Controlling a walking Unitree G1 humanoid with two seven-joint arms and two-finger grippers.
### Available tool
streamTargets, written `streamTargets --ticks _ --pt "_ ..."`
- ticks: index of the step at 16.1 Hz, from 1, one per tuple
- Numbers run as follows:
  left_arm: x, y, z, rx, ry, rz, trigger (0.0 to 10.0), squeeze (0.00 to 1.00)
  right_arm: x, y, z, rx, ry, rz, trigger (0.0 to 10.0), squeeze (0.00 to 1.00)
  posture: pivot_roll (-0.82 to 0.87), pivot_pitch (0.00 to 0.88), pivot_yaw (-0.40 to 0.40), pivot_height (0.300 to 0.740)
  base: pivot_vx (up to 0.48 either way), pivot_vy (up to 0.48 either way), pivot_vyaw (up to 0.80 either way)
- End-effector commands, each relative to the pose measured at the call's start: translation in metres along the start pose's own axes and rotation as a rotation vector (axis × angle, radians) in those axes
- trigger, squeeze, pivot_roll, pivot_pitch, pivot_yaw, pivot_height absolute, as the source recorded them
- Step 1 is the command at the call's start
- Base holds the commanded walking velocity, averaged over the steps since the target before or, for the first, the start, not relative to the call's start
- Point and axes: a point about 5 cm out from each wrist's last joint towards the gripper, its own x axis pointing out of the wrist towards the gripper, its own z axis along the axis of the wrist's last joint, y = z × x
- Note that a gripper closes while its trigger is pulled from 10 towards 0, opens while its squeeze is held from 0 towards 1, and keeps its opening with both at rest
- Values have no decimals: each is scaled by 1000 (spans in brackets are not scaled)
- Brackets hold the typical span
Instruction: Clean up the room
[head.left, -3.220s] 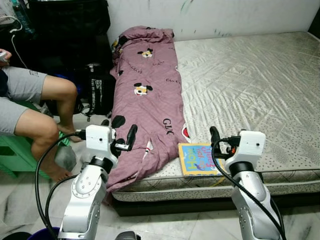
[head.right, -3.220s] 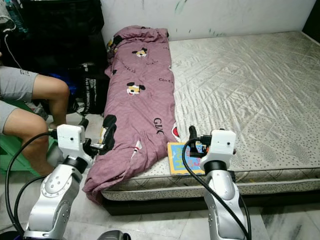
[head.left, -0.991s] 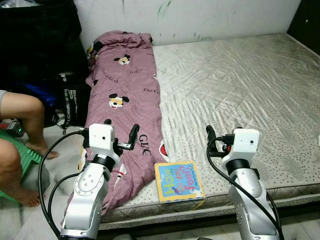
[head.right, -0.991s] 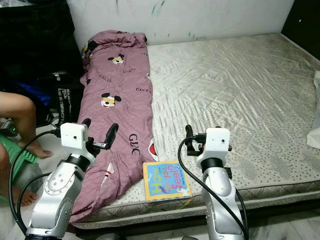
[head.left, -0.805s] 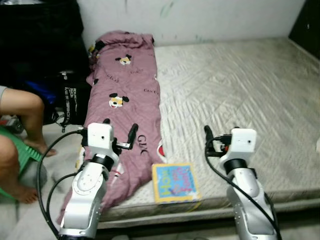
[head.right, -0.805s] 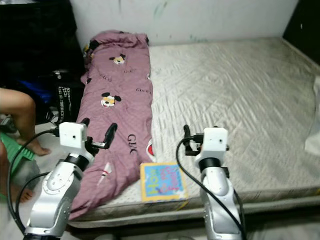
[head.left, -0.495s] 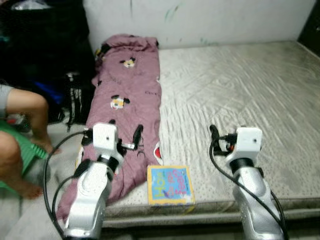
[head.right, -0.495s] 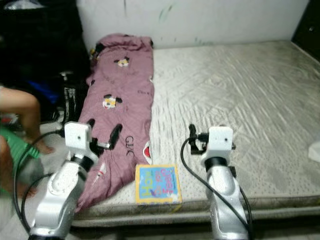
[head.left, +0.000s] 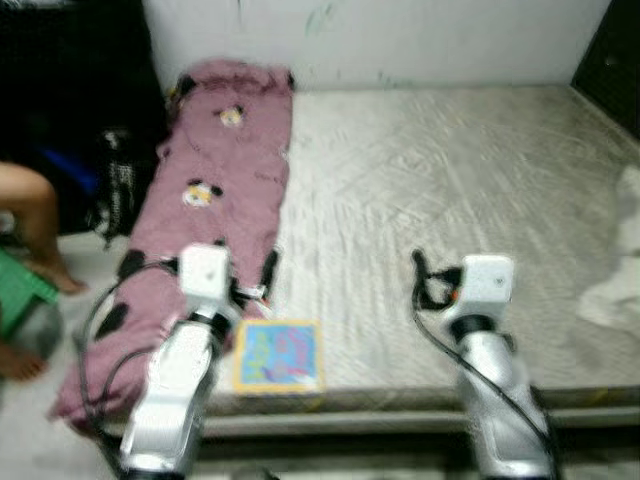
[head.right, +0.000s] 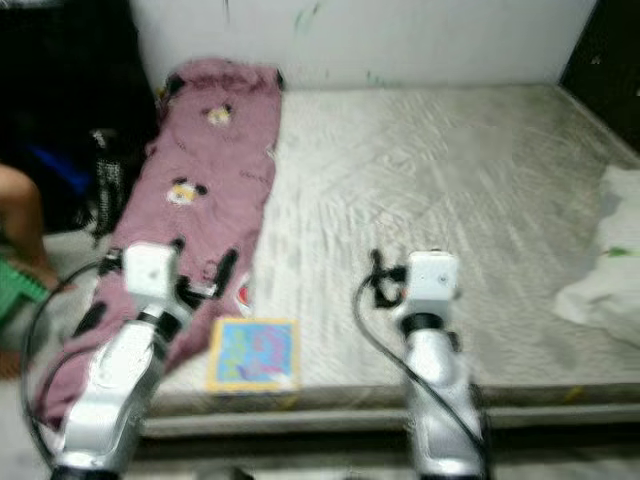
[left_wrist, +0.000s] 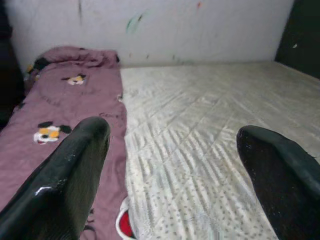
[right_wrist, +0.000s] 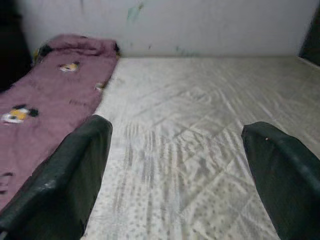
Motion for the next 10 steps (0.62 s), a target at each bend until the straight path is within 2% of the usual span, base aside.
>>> streamTargets --ticks 1,6,10 --pt "2 -3 3 4 -11 -11 10000 0 1 -6 2 -11 -8 -19 10000 0 -1 0 42 740 0 -319 0" --pt "3 -5 5 13 -25 -23 10000 0 1 -7 1 -11 -8 -19 10000 0 -2 0 40 740 0 -304 0" --pt "3 -5 4 -8 -21 -20 10000 0 1 -7 1 -12 -7 -17 10000 0 -5 0 42 740 0 0 0"
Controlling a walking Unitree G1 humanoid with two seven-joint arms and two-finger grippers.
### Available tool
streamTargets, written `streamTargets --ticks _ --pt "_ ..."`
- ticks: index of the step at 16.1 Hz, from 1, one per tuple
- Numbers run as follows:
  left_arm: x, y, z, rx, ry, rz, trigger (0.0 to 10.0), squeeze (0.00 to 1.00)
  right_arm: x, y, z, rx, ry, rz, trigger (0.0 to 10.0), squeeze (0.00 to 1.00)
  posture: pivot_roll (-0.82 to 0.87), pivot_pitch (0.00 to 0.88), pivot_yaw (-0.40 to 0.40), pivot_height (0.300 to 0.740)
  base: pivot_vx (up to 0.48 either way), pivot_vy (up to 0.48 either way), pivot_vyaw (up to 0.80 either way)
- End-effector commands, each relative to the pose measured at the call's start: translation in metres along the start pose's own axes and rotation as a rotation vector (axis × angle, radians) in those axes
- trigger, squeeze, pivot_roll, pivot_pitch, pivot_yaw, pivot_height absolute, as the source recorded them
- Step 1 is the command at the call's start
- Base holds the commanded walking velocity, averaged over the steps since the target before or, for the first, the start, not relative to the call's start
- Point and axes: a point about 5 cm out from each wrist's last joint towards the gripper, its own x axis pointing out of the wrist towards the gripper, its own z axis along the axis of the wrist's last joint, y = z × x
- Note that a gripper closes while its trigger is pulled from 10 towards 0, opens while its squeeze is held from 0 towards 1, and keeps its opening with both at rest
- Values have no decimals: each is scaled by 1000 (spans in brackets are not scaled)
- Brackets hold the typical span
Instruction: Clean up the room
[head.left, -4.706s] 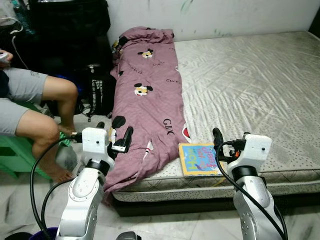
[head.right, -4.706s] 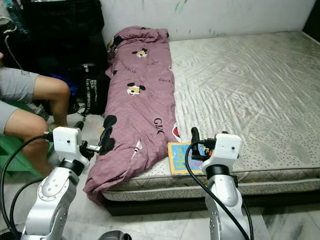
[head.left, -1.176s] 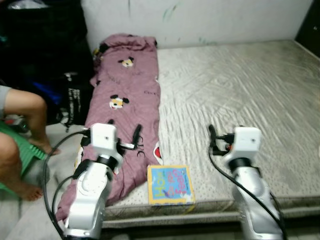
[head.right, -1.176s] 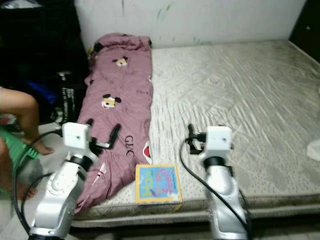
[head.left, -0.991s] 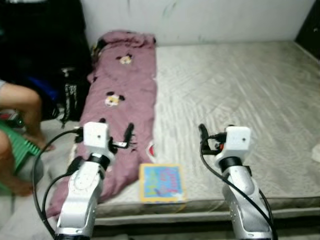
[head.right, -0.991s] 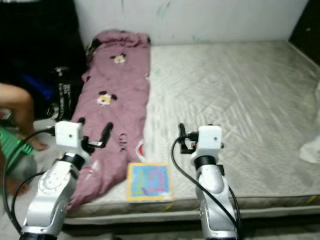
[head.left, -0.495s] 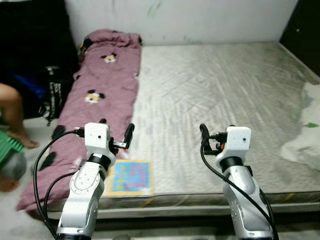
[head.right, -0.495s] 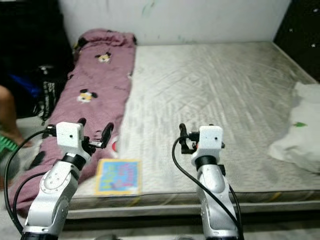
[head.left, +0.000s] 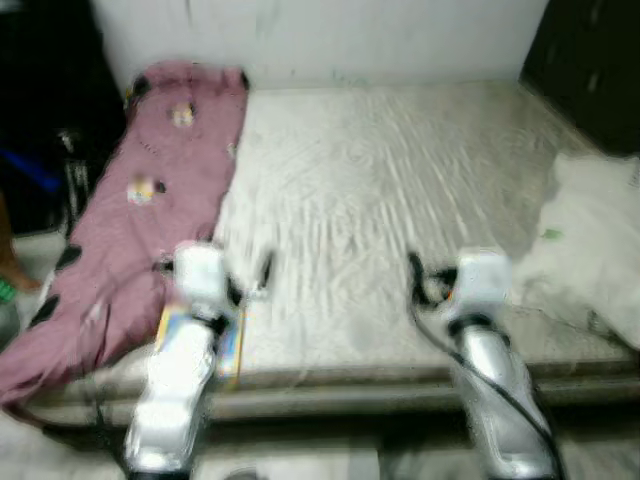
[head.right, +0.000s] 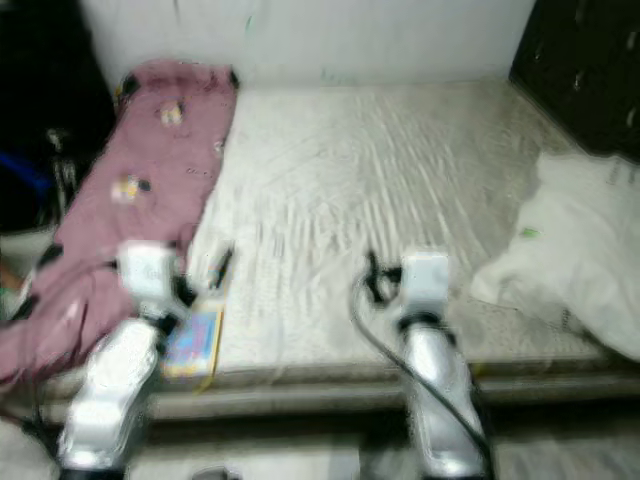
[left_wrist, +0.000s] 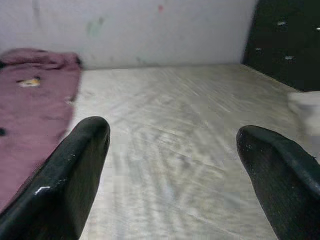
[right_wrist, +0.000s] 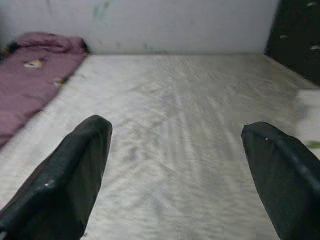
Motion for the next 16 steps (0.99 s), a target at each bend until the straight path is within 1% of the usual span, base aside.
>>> streamTargets --ticks 1,9,11,13,16 --pt "-1 10 5 20 -9 23 10000 0 1 7 4 16 -14 14 10000 0 -5 0 42 740 0 0 0" --pt "-1 9 5 26 -12 13 10000 0 1 7 3 15 -10 13 10000 0 -2 0 42 740 0 0 0" --pt "-1 8 5 33 -14 10 10000 0 2 8 3 1 -15 18 10000 0 -2 0 43 740 0 0 0" --pt "-1 8 5 36 -14 8 10000 0 2 9 4 -9 -18 19 10000 0 -1 0 41 740 0 0 800" --pt "-1 8 5 33 -13 9 10000 0 2 8 3 -4 -16 18 10000 0 -2 0 40 740 0 -355 623"
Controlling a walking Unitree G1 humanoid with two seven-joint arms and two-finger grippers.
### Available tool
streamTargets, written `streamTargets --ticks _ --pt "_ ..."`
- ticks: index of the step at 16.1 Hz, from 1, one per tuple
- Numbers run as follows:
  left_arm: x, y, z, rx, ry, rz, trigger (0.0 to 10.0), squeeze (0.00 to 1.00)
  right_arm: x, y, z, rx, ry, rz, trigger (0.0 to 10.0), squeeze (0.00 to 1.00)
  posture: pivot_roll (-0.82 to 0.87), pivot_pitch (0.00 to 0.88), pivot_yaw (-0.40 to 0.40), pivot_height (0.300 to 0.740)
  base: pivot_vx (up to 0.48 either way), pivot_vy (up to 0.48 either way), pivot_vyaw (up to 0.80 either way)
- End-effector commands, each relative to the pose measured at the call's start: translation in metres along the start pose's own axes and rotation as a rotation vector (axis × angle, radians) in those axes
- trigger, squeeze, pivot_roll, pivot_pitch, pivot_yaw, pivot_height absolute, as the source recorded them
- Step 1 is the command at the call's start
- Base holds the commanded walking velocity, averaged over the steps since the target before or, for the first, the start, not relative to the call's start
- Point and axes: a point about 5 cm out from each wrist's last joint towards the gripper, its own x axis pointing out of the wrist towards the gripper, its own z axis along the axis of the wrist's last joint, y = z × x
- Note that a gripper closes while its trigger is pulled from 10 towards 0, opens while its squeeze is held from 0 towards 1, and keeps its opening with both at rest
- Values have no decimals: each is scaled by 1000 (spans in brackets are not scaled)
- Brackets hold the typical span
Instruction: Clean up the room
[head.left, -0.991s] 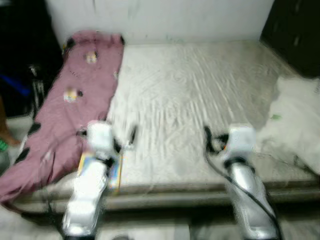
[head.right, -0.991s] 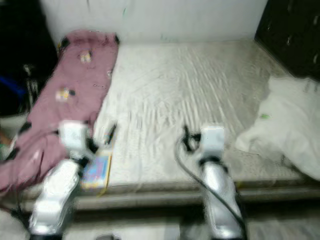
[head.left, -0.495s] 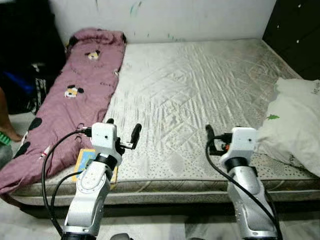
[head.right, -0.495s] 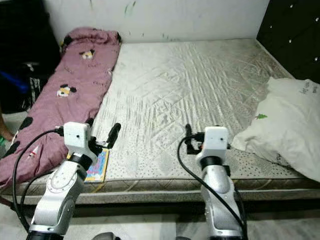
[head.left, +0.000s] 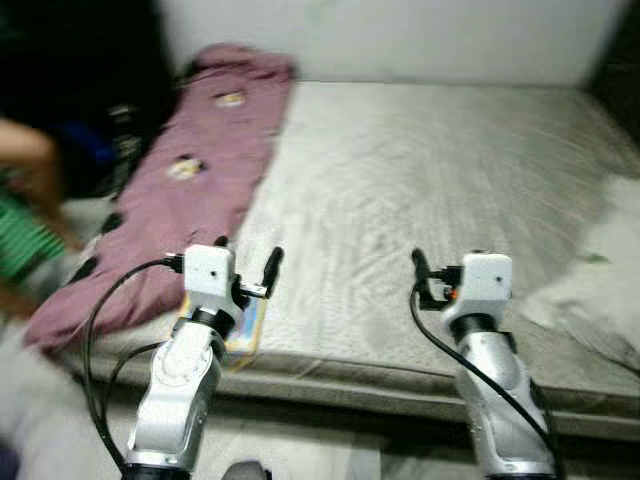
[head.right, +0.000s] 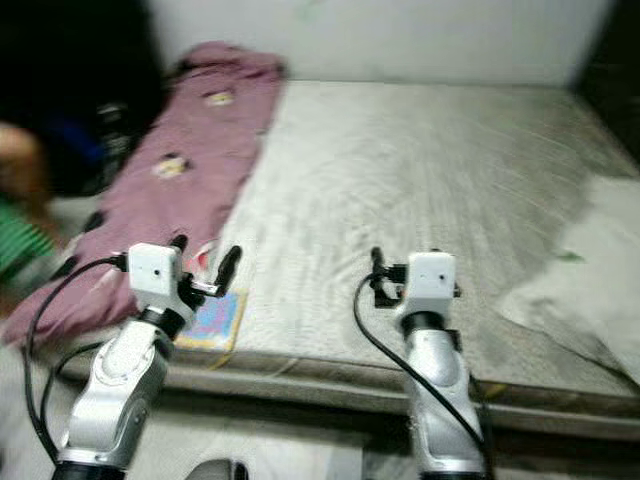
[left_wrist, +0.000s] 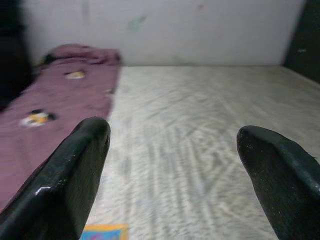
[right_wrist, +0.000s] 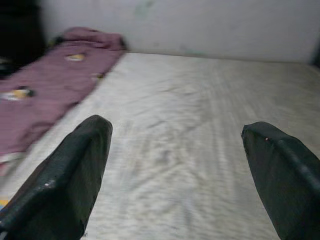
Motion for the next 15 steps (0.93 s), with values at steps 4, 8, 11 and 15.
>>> streamTargets --ticks 4,8,11,15 --pt "1 -2 3 1 -11 -12 10000 0 1 -3 1 -7 -2 -9 10000 0 -2 0 39 740 0 -386 0" --pt "2 -2 2 -3 -9 -12 10000 0 5 -2 3 2 -19 -9 10000 0 3 0 42 740 0 -382 0" --pt "6 -1 -1 -11 1 -7 10000 0 16 4 6 6 -45 2 10000 0 9 0 47 740 0 -225 0" --pt "30 20 9 130 -92 78 10000 0 37 18 4 18 -74 19 10000 0 27 0 56 740 0 0 0"
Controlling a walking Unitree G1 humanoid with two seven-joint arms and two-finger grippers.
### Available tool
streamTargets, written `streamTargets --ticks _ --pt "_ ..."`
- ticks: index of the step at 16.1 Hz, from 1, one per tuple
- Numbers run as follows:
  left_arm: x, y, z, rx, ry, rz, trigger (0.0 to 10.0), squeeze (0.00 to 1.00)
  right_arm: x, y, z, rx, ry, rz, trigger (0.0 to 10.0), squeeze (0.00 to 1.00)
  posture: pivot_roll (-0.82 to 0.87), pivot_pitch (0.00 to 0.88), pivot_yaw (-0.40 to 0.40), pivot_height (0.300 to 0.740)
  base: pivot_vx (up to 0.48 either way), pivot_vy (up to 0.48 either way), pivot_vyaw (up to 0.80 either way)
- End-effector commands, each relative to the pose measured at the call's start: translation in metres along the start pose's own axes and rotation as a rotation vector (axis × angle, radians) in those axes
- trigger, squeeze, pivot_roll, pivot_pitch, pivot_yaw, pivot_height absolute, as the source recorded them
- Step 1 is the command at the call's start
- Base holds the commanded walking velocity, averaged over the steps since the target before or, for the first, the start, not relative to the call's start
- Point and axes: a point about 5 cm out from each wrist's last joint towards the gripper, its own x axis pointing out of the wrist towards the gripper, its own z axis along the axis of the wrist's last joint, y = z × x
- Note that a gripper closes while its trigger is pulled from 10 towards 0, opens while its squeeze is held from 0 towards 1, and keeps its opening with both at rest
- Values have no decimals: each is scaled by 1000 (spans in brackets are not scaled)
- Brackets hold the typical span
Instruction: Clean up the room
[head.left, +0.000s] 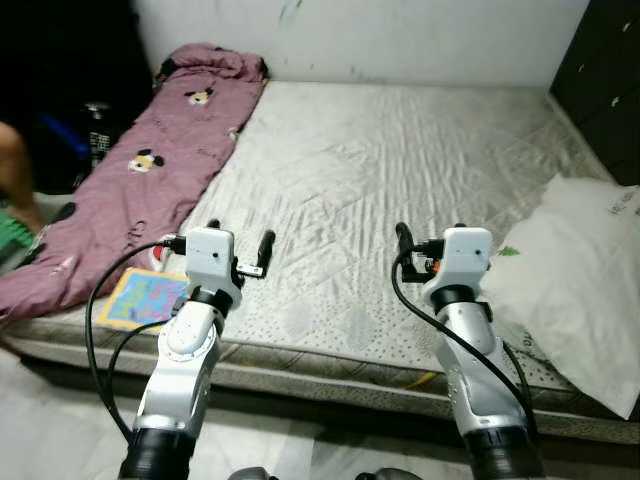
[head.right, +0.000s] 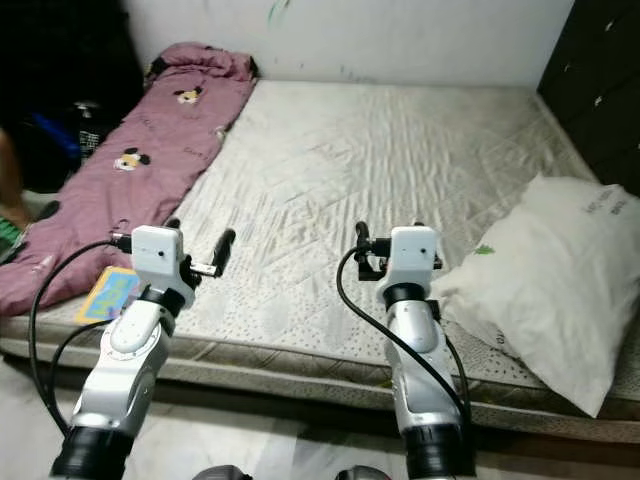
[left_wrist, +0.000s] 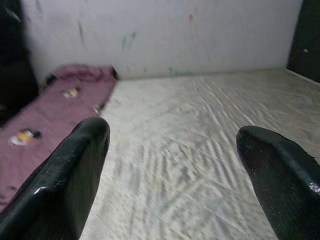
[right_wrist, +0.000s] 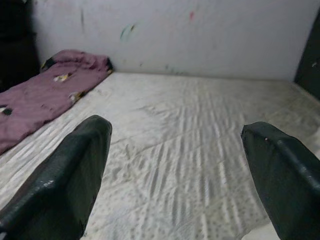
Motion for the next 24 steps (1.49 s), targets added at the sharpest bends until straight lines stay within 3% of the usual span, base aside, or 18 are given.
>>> streamTargets --ticks 1,3,5,6,7,8,13,15,17,18,19,21,24 --pt "7 5 -3 -29 -6 -12 10000 0 6 6 -5 5 1 7 10000 0 28 0 52 740 0 0 0" --pt "10 9 -14 7 34 111 10000 0 8 5 -16 -13 36 5 10000 0 28 0 43 740 0 0 0" --pt "10 7 -17 3 43 105 10000 0 9 4 -16 -17 34 10 10000 0 28 0 43 740 0 0 0" --pt "6 4 -33 -67 110 97 10000 0 9 -1 -24 -25 61 6 10000 0 32 0 33 740 0 0 0" --pt "6 16 -47 -207 141 155 10000 0 10 -7 -33 -16 84 -13 10000 0 34 0 30 740 0 0 0" --pt "6 22 -49 -208 149 184 10000 0 10 -7 -36 -20 85 -13 10000 0 39 0 31 740 0 0 0" --pt "5 14 -46 -129 133 153 10000 0 3 -14 -36 -41 55 -32 10000 0 26 0 45 740 0 0 0" --pt "-3 15 -40 -110 76 121 10000 0 -2 -19 -34 -64 36 -32 10000 0 34 0 42 740 0 0 0" --pt "-8 31 -31 -145 18 102 10000 0 2 -27 -24 -15 -16 -125 10000 0 43 0 38 740 0 0 0" --pt "-12 40 -34 -152 37 155 10000 0 4 -22 -19 3 -36 -96 10000 0 50 0 39 740 0 0 0" --pt "-16 48 -39 -135 81 214 10000 0 3 -18 -17 -12 -54 -52 10000 0 55 0 32 740 0 0 0" --pt "-25 51 -42 -82 86 204 10000 0 -1 -14 -20 -80 -56 11 10000 0 74 0 13 740 0 0 0" --pt "-35 60 -56 -13 143 258 10000 0 -10 -29 -38 -106 14 -38 10000 0 62 0 16 740 0 0 0"
